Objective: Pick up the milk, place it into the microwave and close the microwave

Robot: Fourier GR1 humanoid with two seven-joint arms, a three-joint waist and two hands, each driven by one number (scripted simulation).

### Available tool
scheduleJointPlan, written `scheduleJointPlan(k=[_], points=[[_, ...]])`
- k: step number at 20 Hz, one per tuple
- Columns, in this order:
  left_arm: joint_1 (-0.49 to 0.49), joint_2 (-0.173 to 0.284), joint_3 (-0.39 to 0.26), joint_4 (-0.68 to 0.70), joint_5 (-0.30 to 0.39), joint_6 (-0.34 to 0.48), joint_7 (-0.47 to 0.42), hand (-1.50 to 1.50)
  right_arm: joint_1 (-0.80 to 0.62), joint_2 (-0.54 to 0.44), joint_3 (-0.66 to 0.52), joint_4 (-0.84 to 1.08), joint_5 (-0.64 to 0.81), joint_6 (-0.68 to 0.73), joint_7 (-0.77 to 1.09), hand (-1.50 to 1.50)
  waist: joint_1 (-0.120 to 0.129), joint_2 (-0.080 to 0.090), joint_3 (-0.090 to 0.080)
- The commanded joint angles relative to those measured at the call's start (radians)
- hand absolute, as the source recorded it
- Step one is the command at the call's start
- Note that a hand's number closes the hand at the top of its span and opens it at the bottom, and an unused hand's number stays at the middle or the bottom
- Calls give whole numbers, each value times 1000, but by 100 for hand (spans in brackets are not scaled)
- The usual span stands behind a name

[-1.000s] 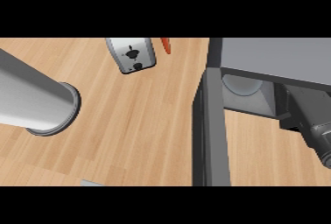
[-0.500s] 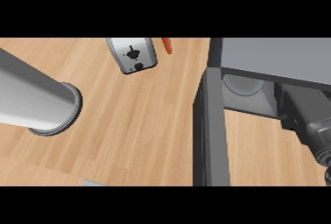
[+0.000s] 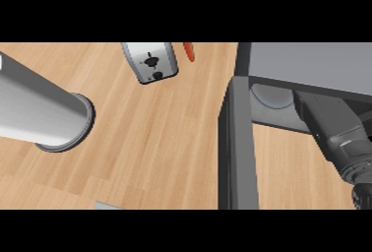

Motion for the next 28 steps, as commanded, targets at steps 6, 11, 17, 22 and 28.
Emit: scheduleJointPlan(k=[6, 11, 17, 22, 28], points=[[-15, 14, -18, 18, -9, -3, 23, -150, -118, 100, 28, -6, 23, -63, 51, -150, 7, -24, -37], [-22, 3, -51, 49, -24, -10, 30, -150, -135, 96, 1, -18, -3, -103, 42, -150, -15, -25, -38], [-27, -14, -75, 62, -56, -9, 34, -150, -144, 82, -20, -15, -17, -154, 33, -150, -63, -39, -38], [3, -71, -126, 49, -108, -19, 22, -150, -117, 87, 4, 15, 8, -108, 17, -150, -85, -49, -39], [-2, -99, -192, 41, -147, -77, -5, -150, -79, 41, -14, 19, -16, 54, -9, -150, -131, -62, -38]])
